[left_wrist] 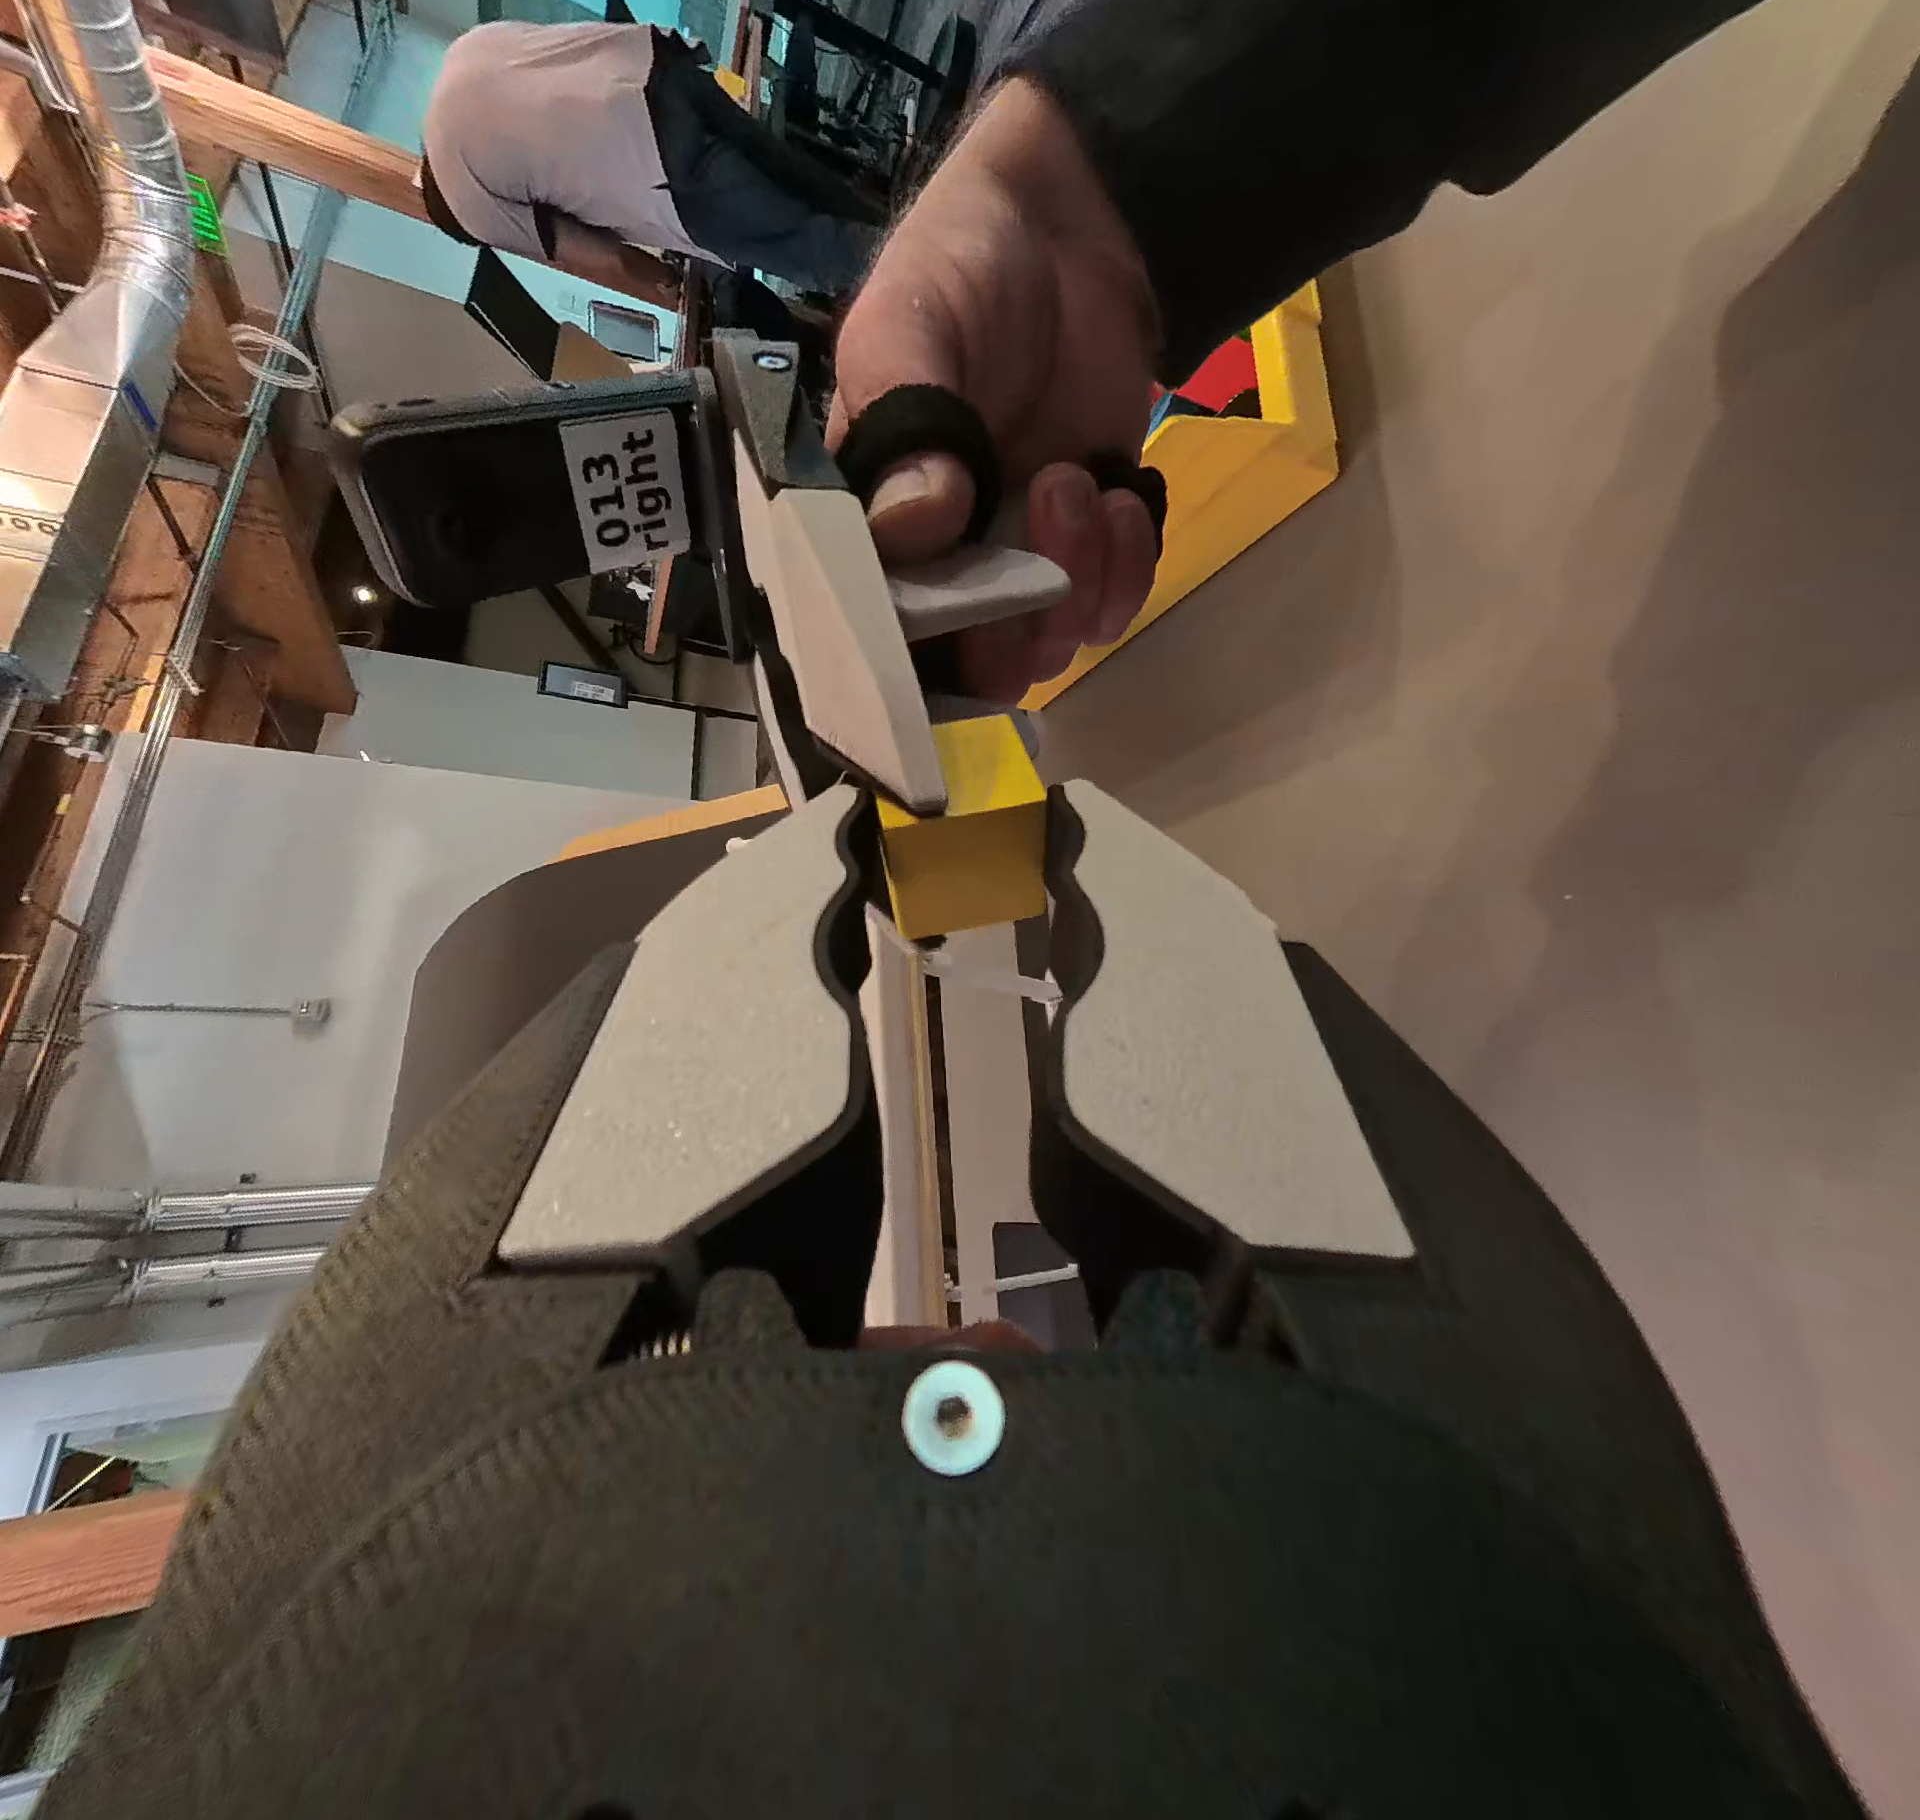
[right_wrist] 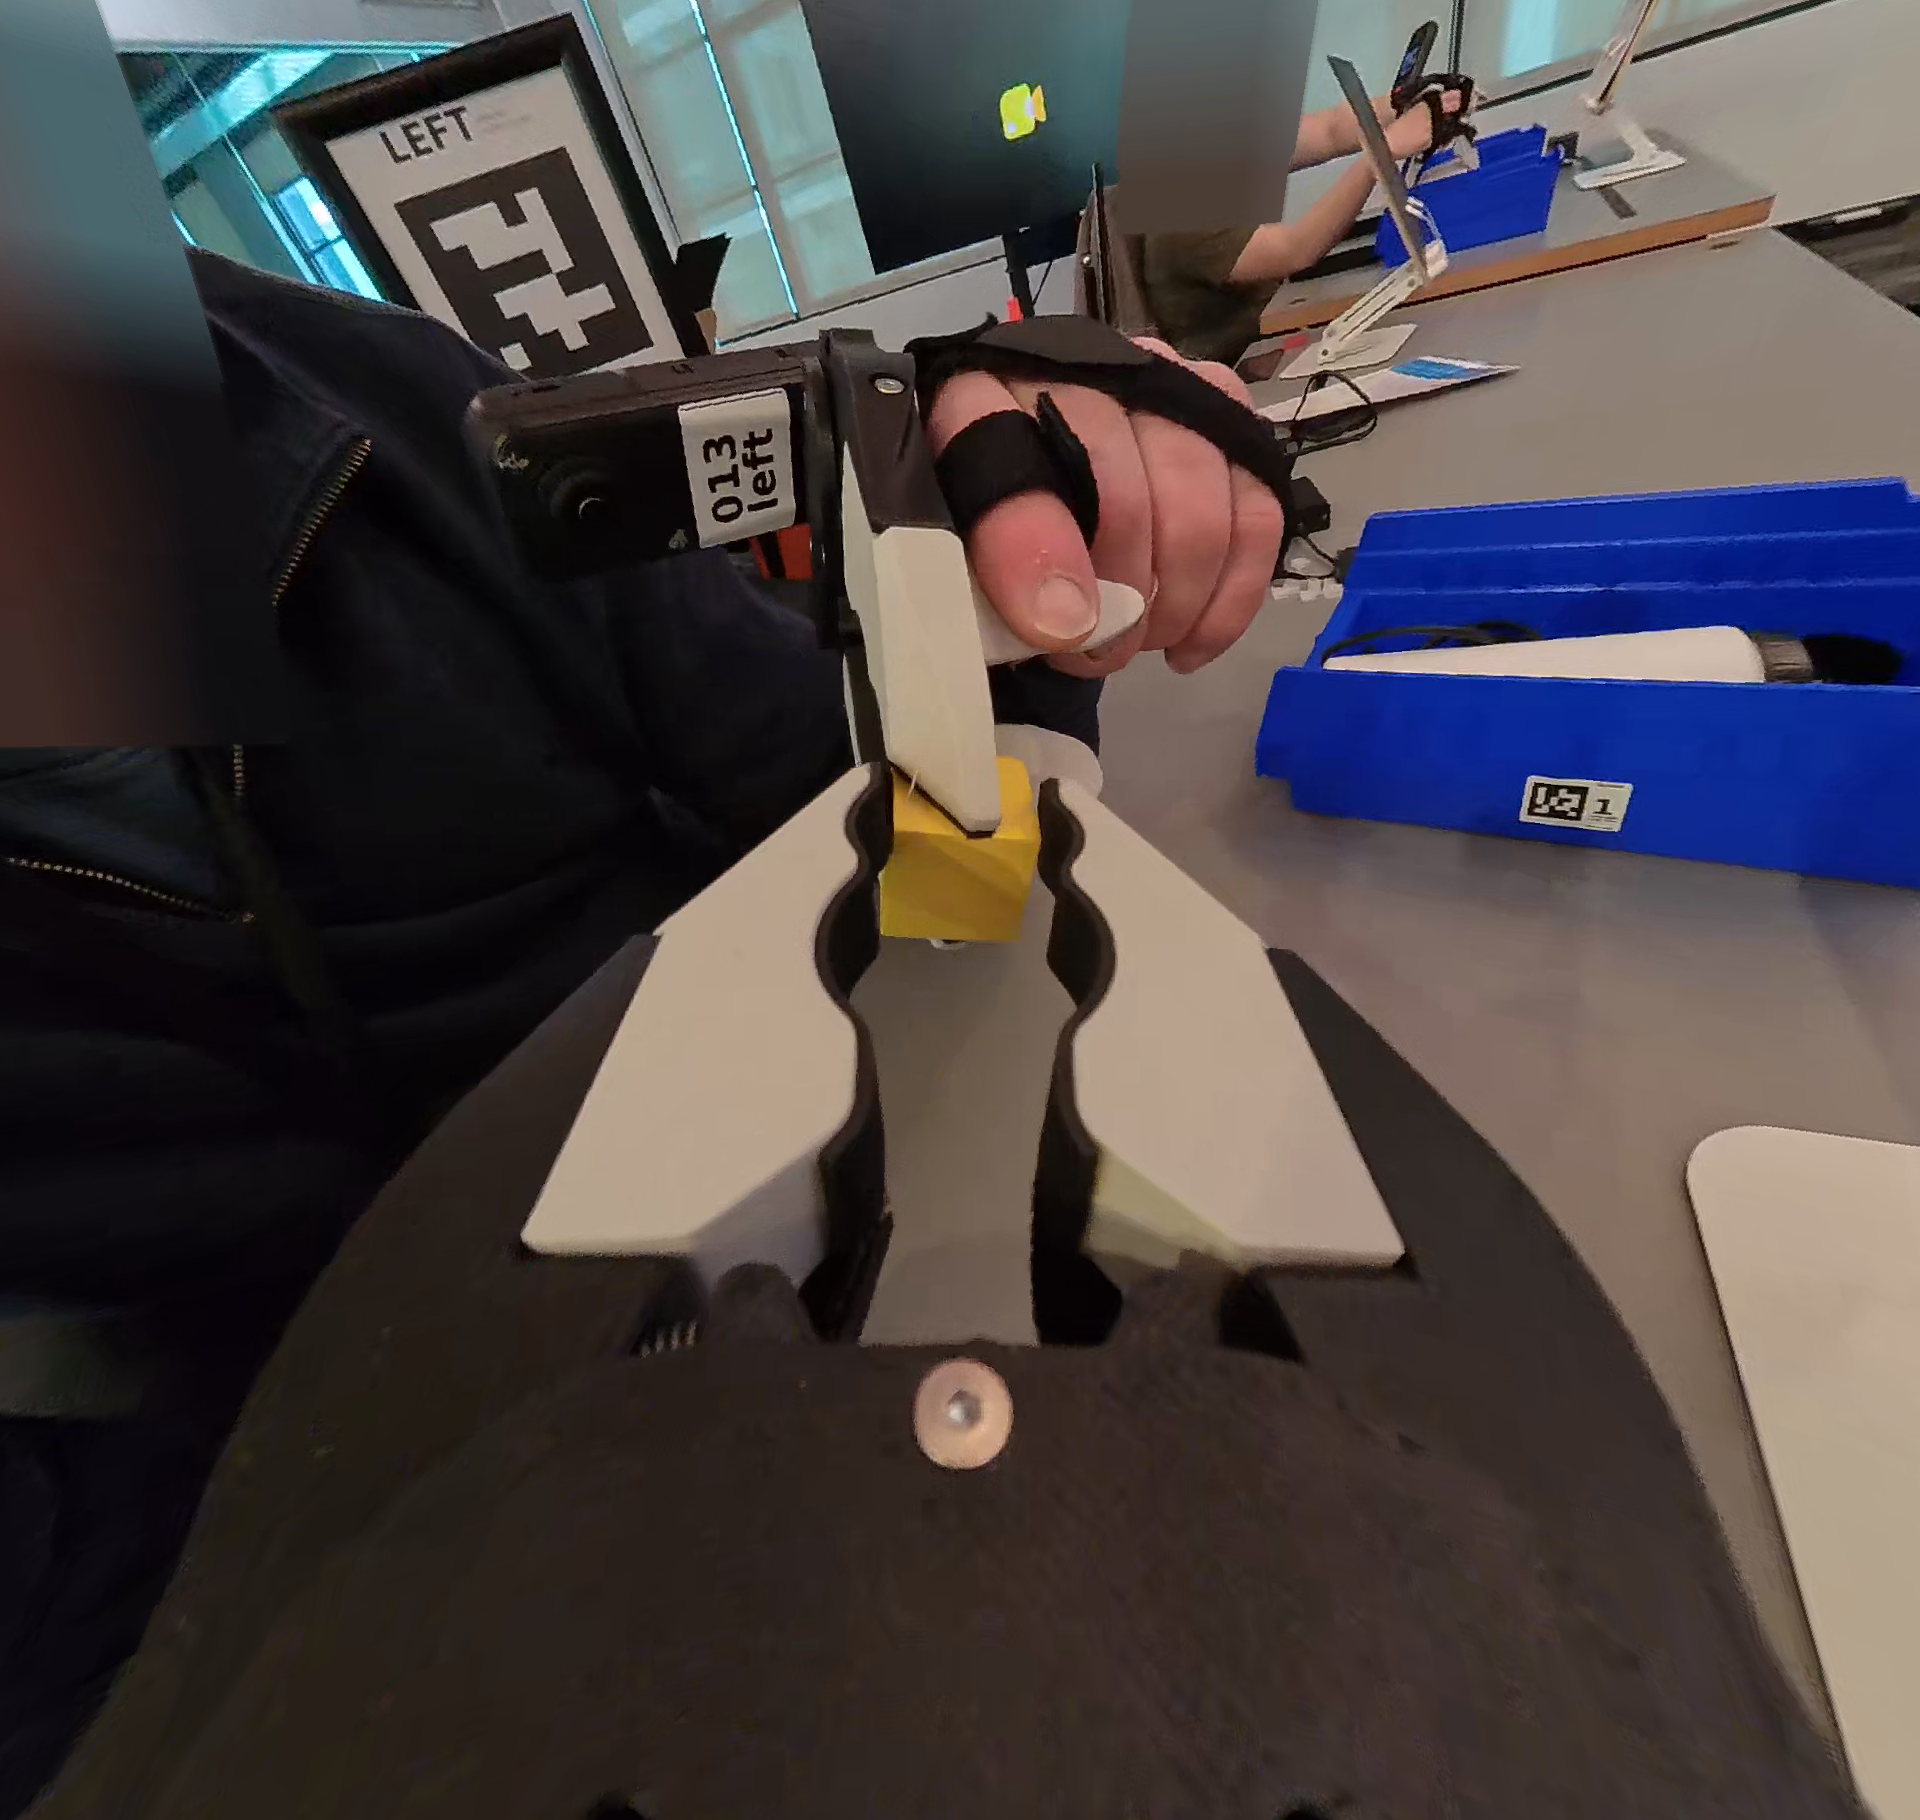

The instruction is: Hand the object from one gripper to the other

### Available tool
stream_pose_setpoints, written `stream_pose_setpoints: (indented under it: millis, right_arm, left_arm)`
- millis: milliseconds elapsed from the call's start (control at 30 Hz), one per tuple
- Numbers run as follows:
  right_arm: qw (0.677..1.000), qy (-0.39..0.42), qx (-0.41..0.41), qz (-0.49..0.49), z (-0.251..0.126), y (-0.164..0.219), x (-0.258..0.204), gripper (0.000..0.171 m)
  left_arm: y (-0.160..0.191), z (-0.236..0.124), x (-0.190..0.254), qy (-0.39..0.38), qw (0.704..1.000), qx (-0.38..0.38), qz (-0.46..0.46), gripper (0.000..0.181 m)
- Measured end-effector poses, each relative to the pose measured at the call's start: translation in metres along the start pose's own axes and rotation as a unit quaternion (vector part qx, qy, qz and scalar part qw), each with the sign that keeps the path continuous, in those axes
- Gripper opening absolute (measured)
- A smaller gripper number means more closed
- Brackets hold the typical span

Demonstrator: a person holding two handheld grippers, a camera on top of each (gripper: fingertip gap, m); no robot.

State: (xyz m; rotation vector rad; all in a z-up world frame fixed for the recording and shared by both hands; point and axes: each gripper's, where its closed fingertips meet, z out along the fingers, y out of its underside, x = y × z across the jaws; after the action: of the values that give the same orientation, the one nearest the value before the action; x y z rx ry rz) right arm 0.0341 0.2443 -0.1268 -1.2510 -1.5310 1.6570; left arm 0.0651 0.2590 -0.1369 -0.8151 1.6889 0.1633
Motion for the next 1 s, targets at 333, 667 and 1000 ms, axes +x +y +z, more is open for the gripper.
stream_pose_setpoints:
  millis: [333, 667, 1000]
  right_arm:
    - [0.982, 0.054, 0.180, -0.022, -0.030, -0.055, 0.017, 0.026]
    - [0.941, 0.047, 0.335, -0.014, -0.029, -0.075, 0.035, 0.026]
    - [0.926, 0.011, 0.376, 0.022, -0.023, -0.077, 0.037, 0.025]
  left_arm:
    - [0.018, -0.003, -0.055, -0.182, 0.983, -0.008, -0.019, 0.058]
    - [0.022, -0.002, -0.083, -0.388, 0.921, -0.036, -0.012, 0.049]
    - [0.034, -0.006, -0.086, -0.408, 0.911, -0.052, -0.017, 0.029]
